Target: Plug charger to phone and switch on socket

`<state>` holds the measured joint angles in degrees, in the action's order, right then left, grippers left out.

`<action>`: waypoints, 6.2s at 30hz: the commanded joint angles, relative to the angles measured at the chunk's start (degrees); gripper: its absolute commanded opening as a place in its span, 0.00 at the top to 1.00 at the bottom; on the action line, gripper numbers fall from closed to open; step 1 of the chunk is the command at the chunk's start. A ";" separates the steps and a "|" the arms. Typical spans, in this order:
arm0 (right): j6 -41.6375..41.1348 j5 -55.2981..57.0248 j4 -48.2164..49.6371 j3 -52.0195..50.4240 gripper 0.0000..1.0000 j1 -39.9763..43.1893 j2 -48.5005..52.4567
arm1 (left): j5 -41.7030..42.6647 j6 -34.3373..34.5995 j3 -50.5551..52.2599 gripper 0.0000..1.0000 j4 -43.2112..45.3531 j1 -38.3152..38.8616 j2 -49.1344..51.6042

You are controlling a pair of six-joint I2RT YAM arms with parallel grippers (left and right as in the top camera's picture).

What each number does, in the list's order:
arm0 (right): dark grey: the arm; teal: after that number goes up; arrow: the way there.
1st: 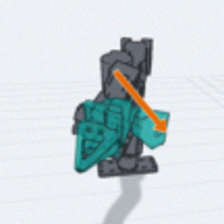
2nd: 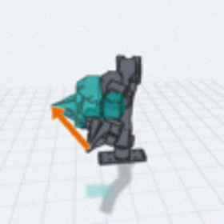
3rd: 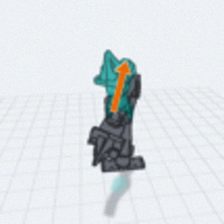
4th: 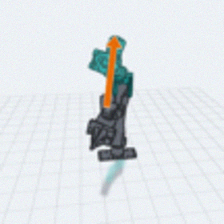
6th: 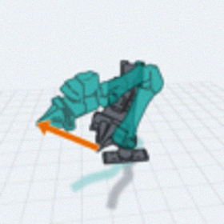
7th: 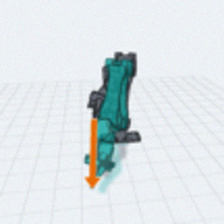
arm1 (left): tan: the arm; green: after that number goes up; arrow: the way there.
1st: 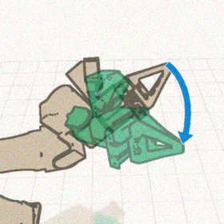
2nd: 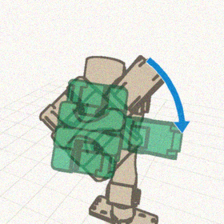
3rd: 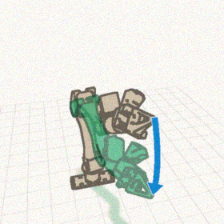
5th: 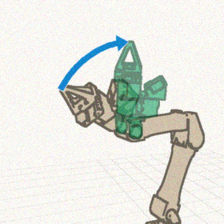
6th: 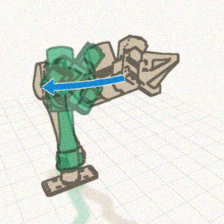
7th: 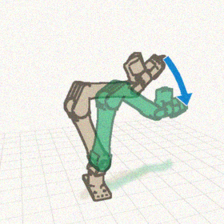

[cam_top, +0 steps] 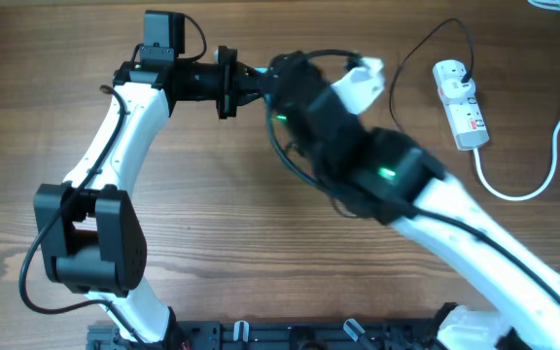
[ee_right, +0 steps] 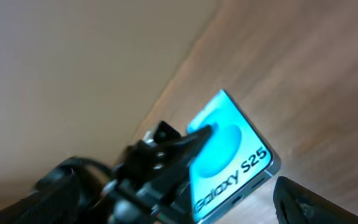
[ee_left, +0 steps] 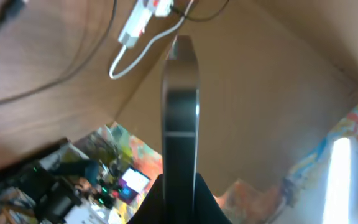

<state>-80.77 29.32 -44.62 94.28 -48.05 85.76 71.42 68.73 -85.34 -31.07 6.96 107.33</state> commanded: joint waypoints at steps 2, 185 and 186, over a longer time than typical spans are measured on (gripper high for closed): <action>31.17 -5.88 -4.61 0.87 0.00 5.86 -7.78 | -6.62 -14.49 -0.17 0.96 -3.06 -0.48 -1.79; 50.97 -42.23 -12.48 -10.01 0.96 11.26 0.17 | 9.33 -37.92 -0.17 0.95 13.73 3.54 -1.90; 50.99 -42.21 -12.61 -10.01 0.96 11.26 0.17 | 9.35 -37.92 -0.17 0.95 13.73 3.54 -1.90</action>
<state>-29.56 -13.02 -56.99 84.47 -36.62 86.13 77.91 30.70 -85.01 -17.61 10.76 107.28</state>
